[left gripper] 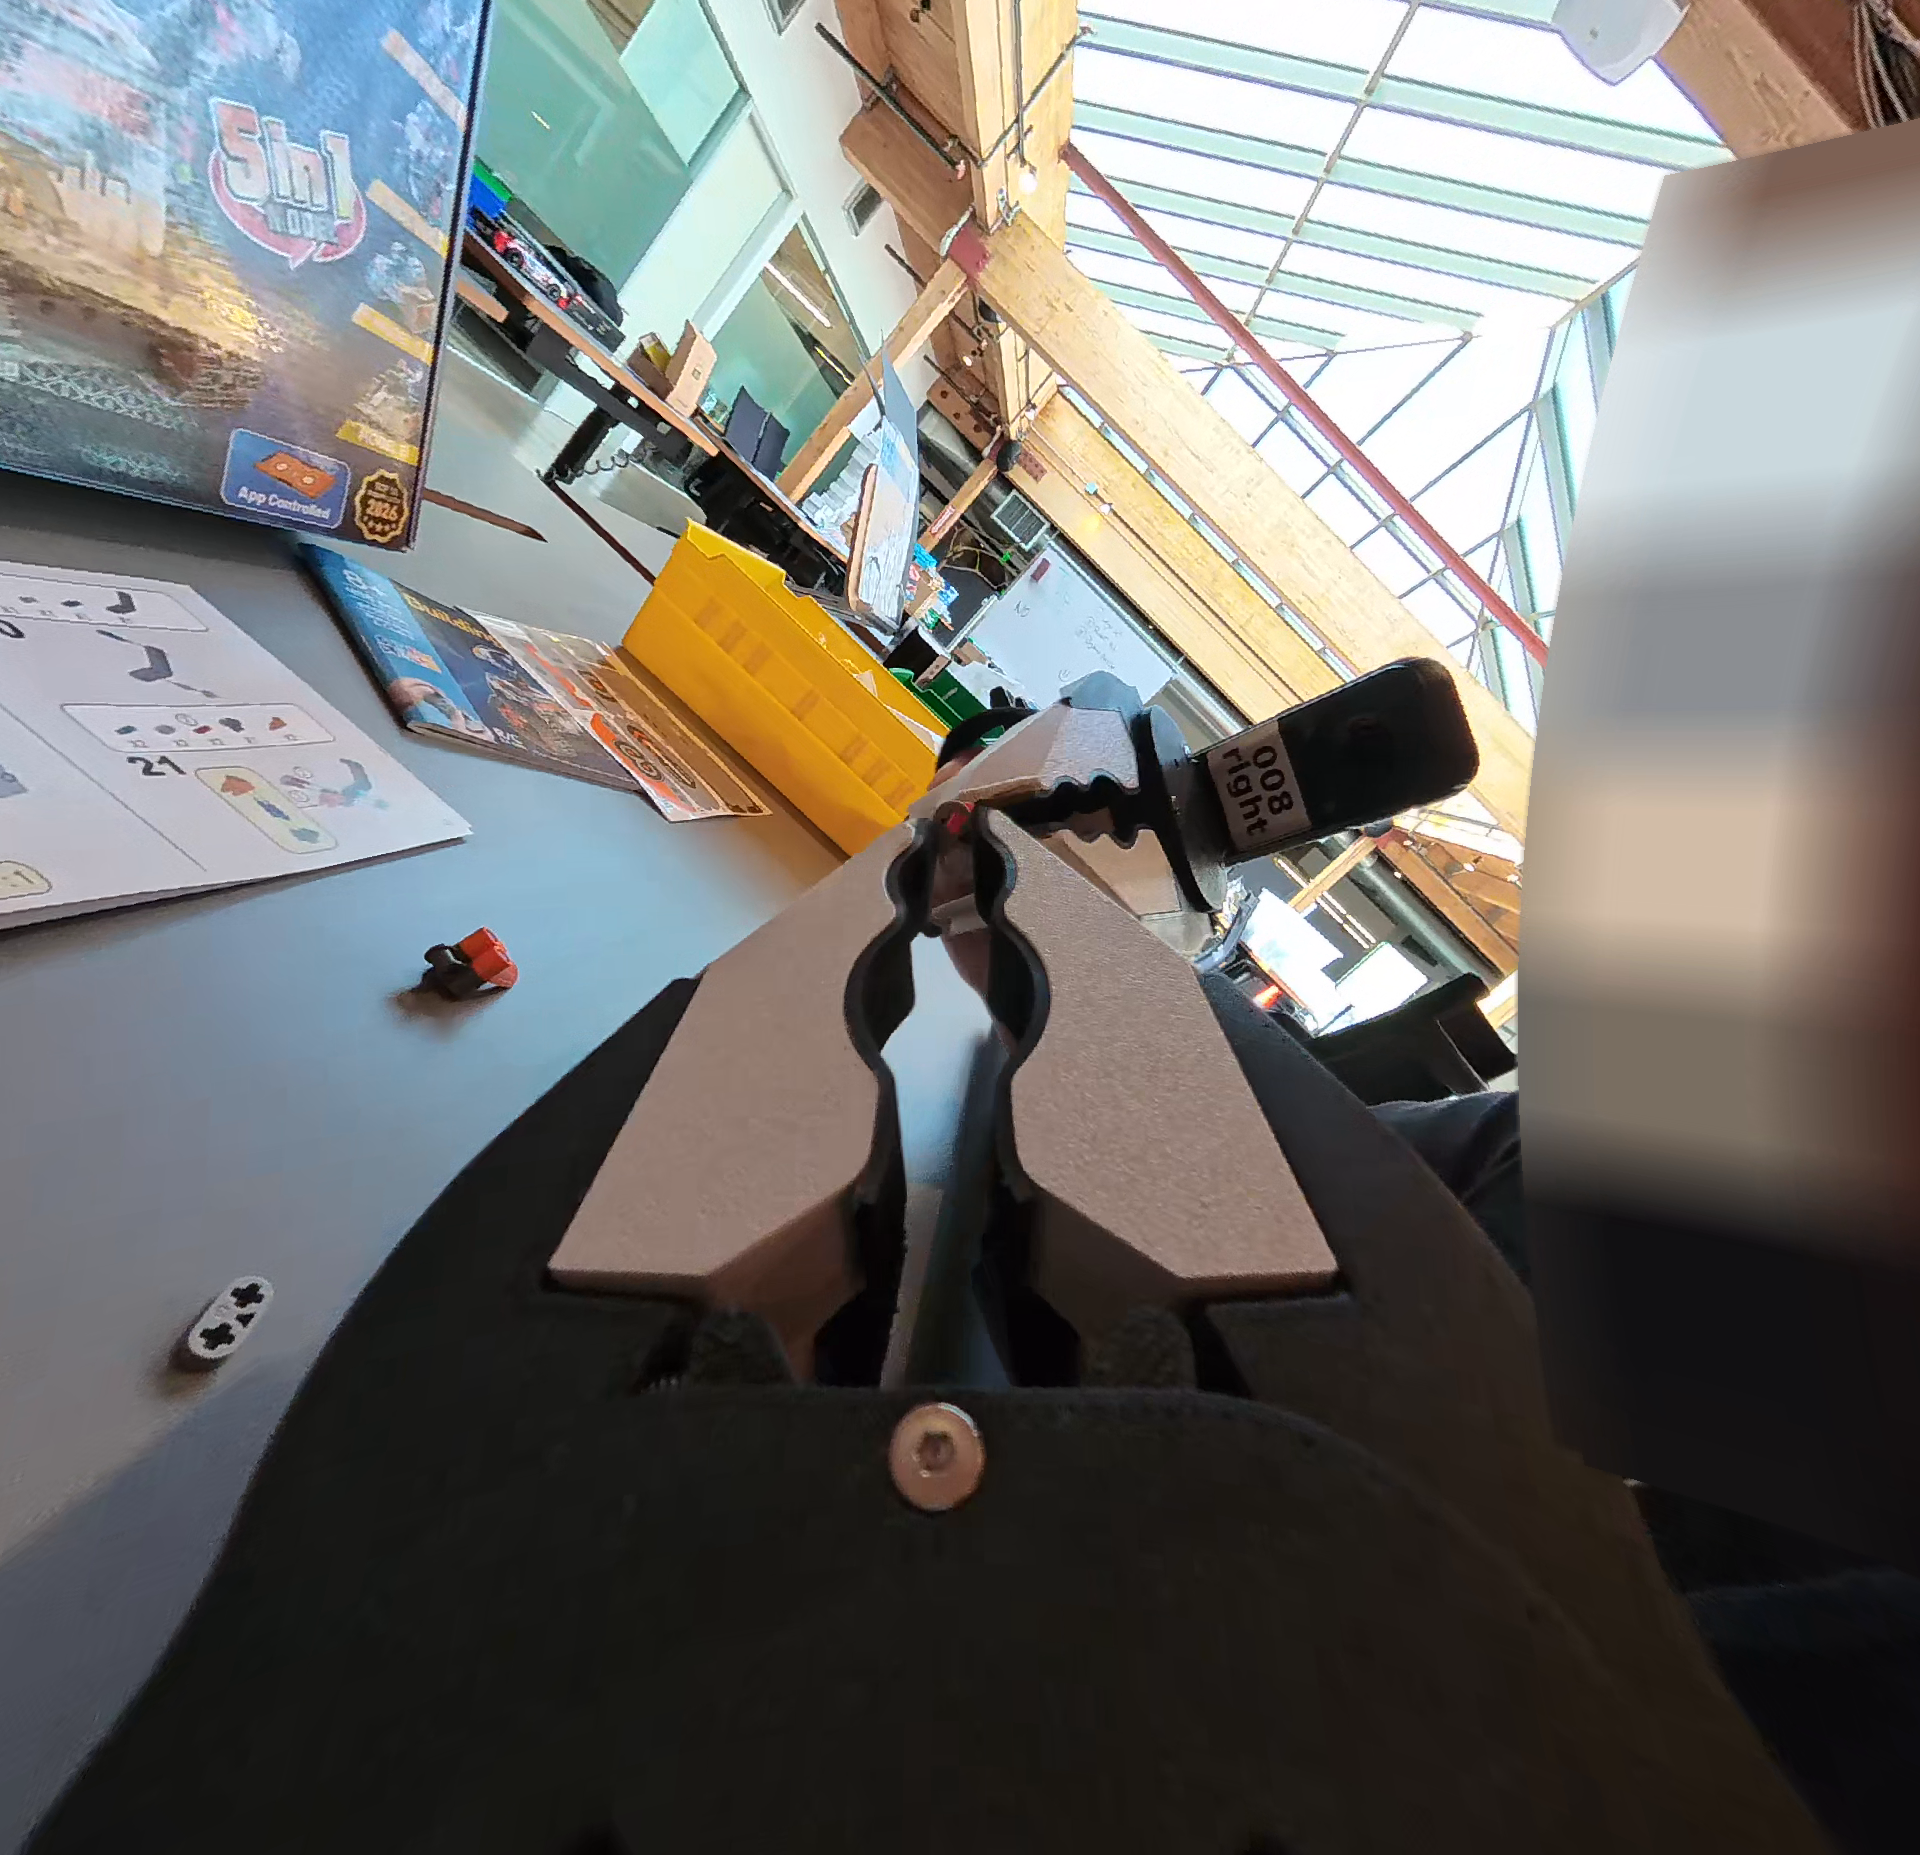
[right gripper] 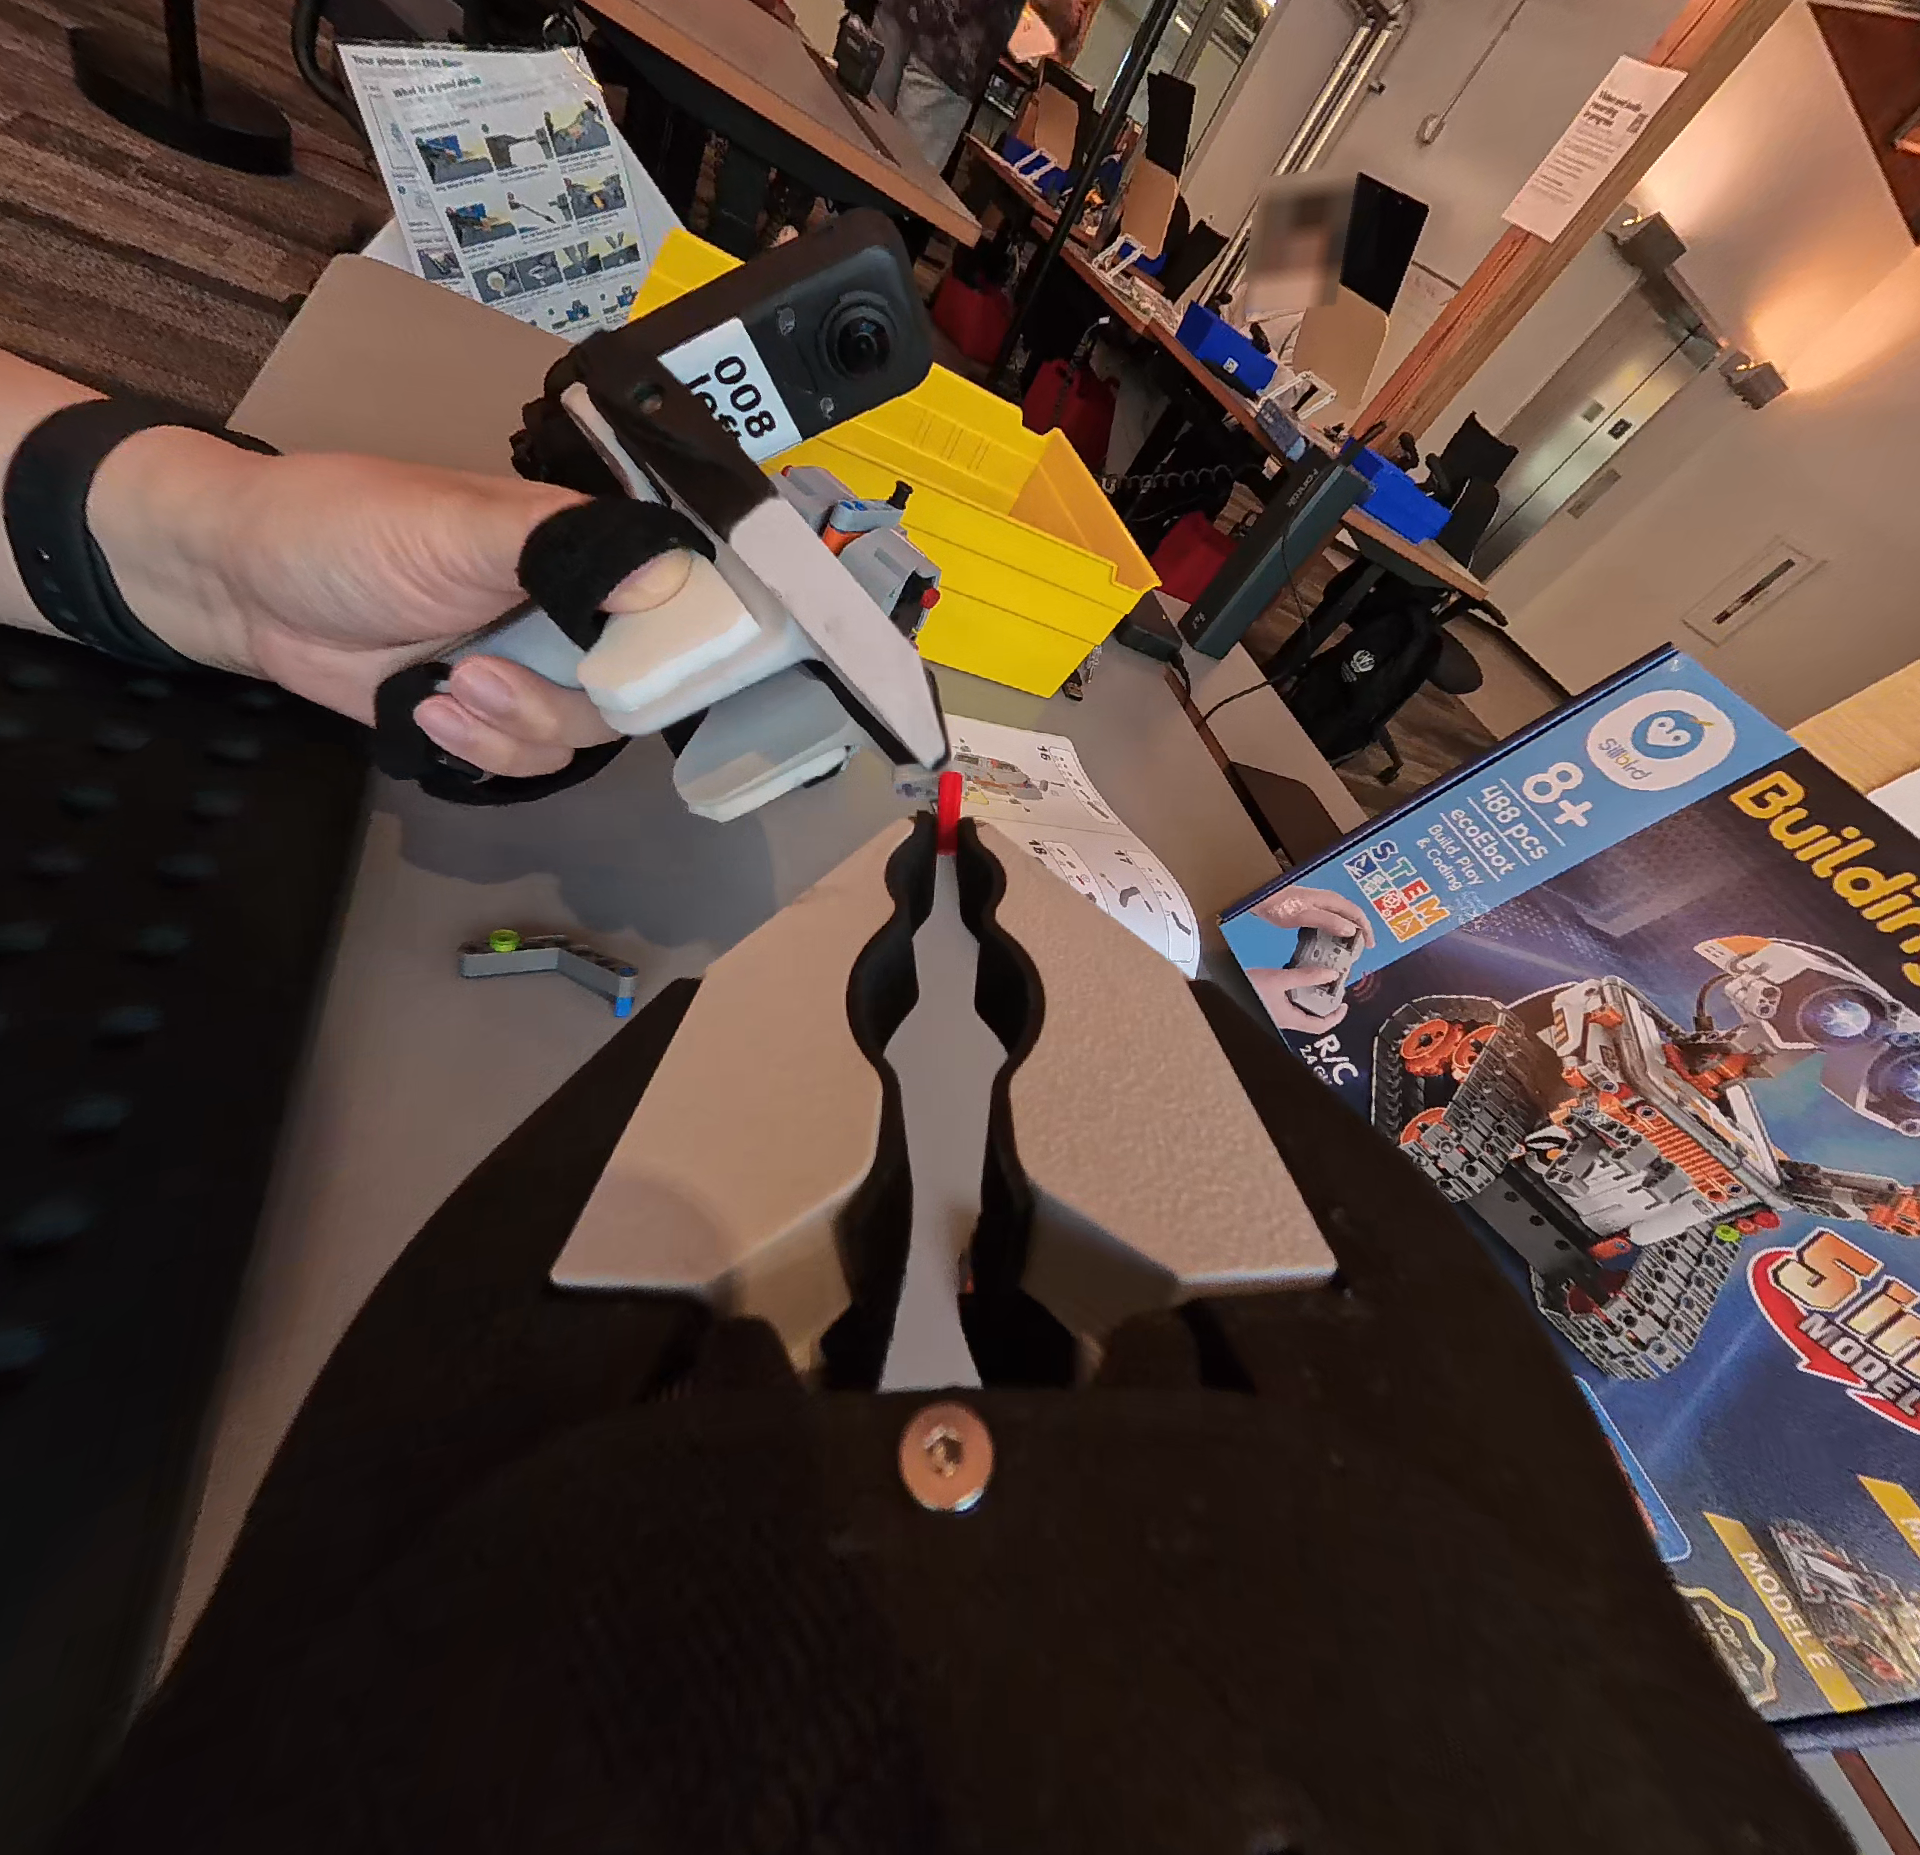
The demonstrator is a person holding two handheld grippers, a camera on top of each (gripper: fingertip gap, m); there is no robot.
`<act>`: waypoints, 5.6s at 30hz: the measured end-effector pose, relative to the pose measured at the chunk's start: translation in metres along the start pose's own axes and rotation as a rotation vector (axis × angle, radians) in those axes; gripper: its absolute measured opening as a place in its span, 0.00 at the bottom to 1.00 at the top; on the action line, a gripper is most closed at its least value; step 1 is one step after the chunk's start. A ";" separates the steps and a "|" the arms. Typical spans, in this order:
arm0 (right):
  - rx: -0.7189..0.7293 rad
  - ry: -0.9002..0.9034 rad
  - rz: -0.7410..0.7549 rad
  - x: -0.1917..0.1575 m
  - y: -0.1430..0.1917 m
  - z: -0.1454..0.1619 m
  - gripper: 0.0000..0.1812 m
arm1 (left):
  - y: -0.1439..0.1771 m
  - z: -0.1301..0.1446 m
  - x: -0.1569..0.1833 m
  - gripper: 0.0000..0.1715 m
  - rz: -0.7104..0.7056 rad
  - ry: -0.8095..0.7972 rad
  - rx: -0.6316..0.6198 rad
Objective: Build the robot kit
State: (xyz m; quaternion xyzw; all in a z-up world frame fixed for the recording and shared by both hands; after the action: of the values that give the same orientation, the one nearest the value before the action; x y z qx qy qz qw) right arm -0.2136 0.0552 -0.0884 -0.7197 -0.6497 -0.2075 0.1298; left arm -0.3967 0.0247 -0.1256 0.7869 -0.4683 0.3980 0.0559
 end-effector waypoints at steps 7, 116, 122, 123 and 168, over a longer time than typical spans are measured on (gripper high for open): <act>-0.035 0.049 0.008 -0.002 -0.001 0.000 0.02 | -0.001 0.001 -0.002 0.03 0.020 0.024 0.002; -0.154 0.700 0.211 -0.032 -0.015 0.007 0.02 | 0.004 0.000 -0.013 0.03 -0.019 0.103 -0.028; -0.148 0.642 0.233 -0.034 -0.018 0.004 0.02 | 0.005 -0.001 -0.010 0.03 -0.057 0.027 -0.012; -0.147 0.630 0.234 -0.034 -0.019 0.004 0.02 | 0.005 -0.001 -0.011 0.03 -0.054 0.042 -0.009; -0.578 -0.279 -0.380 -0.018 -0.030 0.081 0.02 | 0.009 -0.005 -0.004 0.02 -0.142 -0.131 -0.020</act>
State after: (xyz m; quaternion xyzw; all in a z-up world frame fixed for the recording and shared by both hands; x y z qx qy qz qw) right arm -0.2336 0.0801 -0.1710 -0.6144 -0.6978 -0.3029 -0.2095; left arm -0.4073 0.0247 -0.1274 0.8419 -0.4178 0.3359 0.0611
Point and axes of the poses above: each gripper's, where its closed fingertips meet, y back along the fingers, z out of its underside, x = y × z across the jaws, the point moved 10 cm from there along y, back along the fingers, and after that the axes turned 7 degrees about x, right-handed, at the moved point
